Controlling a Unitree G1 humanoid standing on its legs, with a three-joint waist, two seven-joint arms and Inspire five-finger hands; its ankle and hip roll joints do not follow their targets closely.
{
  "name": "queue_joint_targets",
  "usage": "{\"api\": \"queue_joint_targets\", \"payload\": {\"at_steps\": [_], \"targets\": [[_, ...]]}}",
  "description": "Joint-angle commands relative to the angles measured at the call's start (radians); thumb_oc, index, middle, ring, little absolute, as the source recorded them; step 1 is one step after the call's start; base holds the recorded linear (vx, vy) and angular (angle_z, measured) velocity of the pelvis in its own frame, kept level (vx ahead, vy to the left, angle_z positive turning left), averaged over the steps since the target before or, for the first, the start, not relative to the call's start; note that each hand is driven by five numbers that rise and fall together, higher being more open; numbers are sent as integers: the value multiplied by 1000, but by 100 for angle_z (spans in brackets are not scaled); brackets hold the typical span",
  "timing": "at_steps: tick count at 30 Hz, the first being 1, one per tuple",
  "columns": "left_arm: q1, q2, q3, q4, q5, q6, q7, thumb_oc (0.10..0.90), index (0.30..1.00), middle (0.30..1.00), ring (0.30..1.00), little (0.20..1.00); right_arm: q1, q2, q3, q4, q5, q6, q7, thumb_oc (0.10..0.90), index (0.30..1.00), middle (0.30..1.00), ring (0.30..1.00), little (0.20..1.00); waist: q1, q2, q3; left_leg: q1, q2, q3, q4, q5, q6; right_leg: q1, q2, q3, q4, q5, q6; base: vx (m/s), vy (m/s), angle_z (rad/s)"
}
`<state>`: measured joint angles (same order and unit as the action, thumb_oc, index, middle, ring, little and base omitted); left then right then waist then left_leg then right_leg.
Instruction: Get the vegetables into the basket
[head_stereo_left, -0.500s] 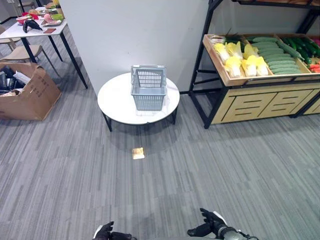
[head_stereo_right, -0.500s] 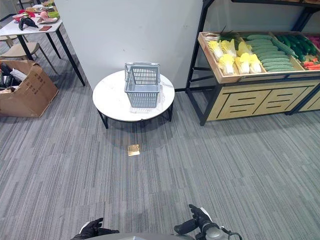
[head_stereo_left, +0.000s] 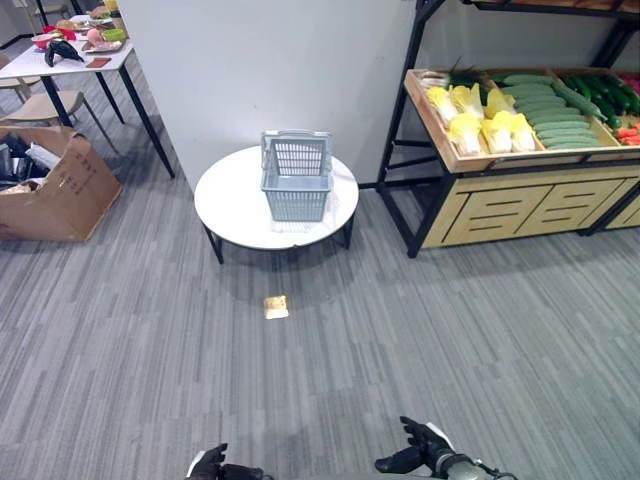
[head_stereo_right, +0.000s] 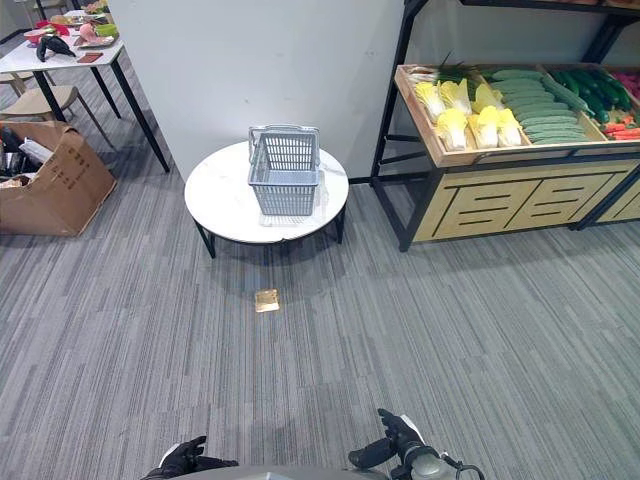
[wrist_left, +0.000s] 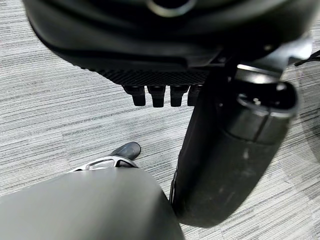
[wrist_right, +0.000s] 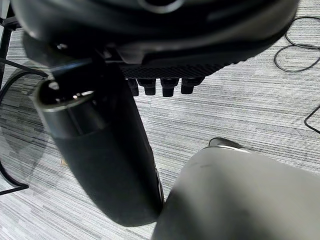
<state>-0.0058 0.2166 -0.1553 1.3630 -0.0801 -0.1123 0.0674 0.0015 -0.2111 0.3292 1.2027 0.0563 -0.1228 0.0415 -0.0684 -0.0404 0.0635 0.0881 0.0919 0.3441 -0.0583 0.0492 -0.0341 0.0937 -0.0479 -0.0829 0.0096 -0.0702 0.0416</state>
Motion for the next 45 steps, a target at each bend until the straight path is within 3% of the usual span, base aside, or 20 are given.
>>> {"api": "queue_joint_targets", "payload": {"at_steps": [1, 10, 14, 18, 20, 22, 23, 25, 26, 29, 30, 31, 32, 34, 35, 37, 39, 42, 45], "targets": [[-2, -6, -18, 72, 23, 24, 9, 900, 1000, 1000, 1000, 1000, 11, -30, 59, 52, -19, 17, -1, 900, 1000, 1000, 1000, 1000, -4, -9, 21, 50, 82, -75, -29, 41, -111, -21, -79, -16, -97, 190, 113, 12, -93, 1], [-34, 7, -27, 46, -3, 22, 12, 900, 1000, 1000, 1000, 1000, -30, -61, 48, 51, -6, 19, -15, 900, 1000, 1000, 1000, 1000, -8, 19, 76, 9, 125, -91, -19, 94, -116, -152, -35, 4, 94, 105, 74, 4, -90, -1], [-57, 10, -38, 24, -21, 19, 7, 900, 1000, 1000, 1000, 1000, -28, -85, 32, 59, -2, 18, -25, 900, 1000, 1000, 1000, 1000, -10, 22, 110, -83, 139, -135, 157, 134, -128, -146, -19, -11, 106, 82, 36, 83, -168, 9], [-59, 7, -42, 4, -39, 18, -1, 900, 1000, 1000, 1000, 1000, -26, -103, 21, 63, 3, 20, -26, 900, 1000, 1000, 1000, 1000, -13, 22, 121, -126, 133, -169, 248, 140, -126, -133, -21, -15, 102, 74, 24, 88, -73, 22], [-62, 1, -55, -10, -61, 12, -8, 900, 1000, 1000, 1000, 1000, -31, -119, 11, 79, 2, 23, -31, 900, 1000, 1000, 1000, 1000, 2, 25, 131, -177, 95, -230, 218, 144, -112, -106, -26, -8, 88, 74, 34, 221, -13, 0], [-56, -3, -61, -14, -66, 9, -9, 900, 1000, 1000, 1000, 1000, -31, -126, 0, 89, 0, 26, -35, 900, 1000, 1000, 1000, 1000, 5, 23, 124, -205, 94, -229, 161, 128, -102, -86, -38, -3, 76, 71, 47, 272, 107, -2], [-50, -10, -72, -16, -59, 6, -10, 900, 1000, 1000, 1000, 1000, -26, -131, -7, 95, -8, 29, -36, 900, 1000, 1000, 1000, 1000, 10, 28, 115, -244, 115, -208, 93, 148, -109, -59, -52, 4, 60, 64, 60, 246, 132, 0], [-50, -10, -72, -16, -59, 6, -10, 900, 1000, 1000, 1000, 1000, -26, -131, -7, 95, -8, 29, -36, 900, 1000, 1000, 1000, 1000, 10, 27, 116, -240, 112, -207, 91, 148, -109, -57, -54, 4, 59, 63, 61, 196, 123, -2], [-43, -18, -82, -23, -56, 2, -13, 900, 1000, 1000, 1000, 1000, -20, -136, -12, 98, -18, 29, -34, 900, 1000, 1000, 1000, 1000, 22, 42, 108, -280, 126, -203, 29, 203, -129, -19, -59, 15, 44, 55, 73, 304, 206, -10], [-25, -17, -77, -28, -68, 2, -27, 900, 1000, 1000, 1000, 1000, -15, -137, -18, 101, -21, 29, -25, 900, 1000, 1000, 1000, 1000, 34, 48, 99, -270, 120, -181, 19, 218, -137, 31, -71, 41, 44, 48, 85, 306, 228, -13], [-21, -16, -78, -29, -67, 4, -34, 900, 1000, 1000, 1000, 1000, -11, -135, -22, 104, -21, 30, -21, 900, 1000, 1000, 1000, 1000, 34, 44, 95, -259, 113, -167, 24, 206, -129, 37, -79, 47, 49, 48, 90, 461, 482, -64], [-13, -17, -75, -19, -59, 8, -44, 900, 1000, 1000, 1000, 1000, -1, -129, -28, 112, -29, 36, -14, 900, 1000, 1000, 1000, 1000, 30, 33, 86, -245, 80, -145, 39, 165, -94, 38, -116, 66, 74, 72, 116, 345, 489, -69], [-12, -11, -71, -23, -65, 8, -47, 900, 1000, 1000, 1000, 1000, -4, -122, -25, 110, -34, 37, -12, 900, 1000, 1000, 1000, 1000, 31, 14, 86, -244, 51, -121, 67, 127, -64, 7, -149, 89, 121, 152, 134, 262, 399, -70], [-12, -7, -68, -30, -73, 8, -49, 900, 1000, 1000, 1000, 1000, -9, -120, -20, 104, -34, 37, -9, 900, 1000, 1000, 1000, 1000, 38, 7, 88, -245, 37, -101, 84, 106, -48, -18, -162, 103, 156, 186, 144, 117, 275, -48], [-17, -2, -71, -39, -81, 8, -55, 900, 1000, 1000, 1000, 1000, -21, -118, -2, 82, -40, 37, -3, 900, 1000, 1000, 1000, 1000, 43, 10, 101, -231, 22, -92, 89, 79, -19, -86, -171, 108, 275, 234, 142, 90, 274, -46], [-24, 2, -78, -42, -76, 9, -61, 900, 1000, 1000, 1000, 1000, -36, -117, 10, 66, -39, 37, -4, 900, 1000, 1000, 1000, 1000, 38, 7, 118, -217, 4, -84, 94, 57, -1, -118, -175, 107, 335, 266, 139, 82, 253, -28], [-33, 9, -78, -41, -78, 12, -60, 900, 1000, 1000, 1000, 1000, -47, -108, 22, 51, -33, 37, -3, 900, 1000, 1000, 1000, 1000, 30, 14, 133, -157, -21, -67, 73, 27, 20, -188, -178, 59, 388, 302, 135, 191, 312, -7], [-36, 10, -68, -41, -89, 13, -62, 900, 1000, 1000, 1000, 1000, -50, -107, 33, 42, -37, 35, 2, 900, 1000, 1000, 1000, 1000, 24, 21, 141, -113, -32, -71, 36, 25, 18, -234, -164, 11, 349, 270, 123, 157, 119, -3], [-44, 9, -70, -27, -75, 12, -64, 900, 1000, 1000, 1000, 1000, -54, -100, 37, 52, -35, 35, 2, 900, 1000, 1000, 1000, 1000, 9, 21, 149, -65, -45, -84, 9, 3, 8, -272, -142, -33, 212, 235, 125, 239, 31, 1]]}}
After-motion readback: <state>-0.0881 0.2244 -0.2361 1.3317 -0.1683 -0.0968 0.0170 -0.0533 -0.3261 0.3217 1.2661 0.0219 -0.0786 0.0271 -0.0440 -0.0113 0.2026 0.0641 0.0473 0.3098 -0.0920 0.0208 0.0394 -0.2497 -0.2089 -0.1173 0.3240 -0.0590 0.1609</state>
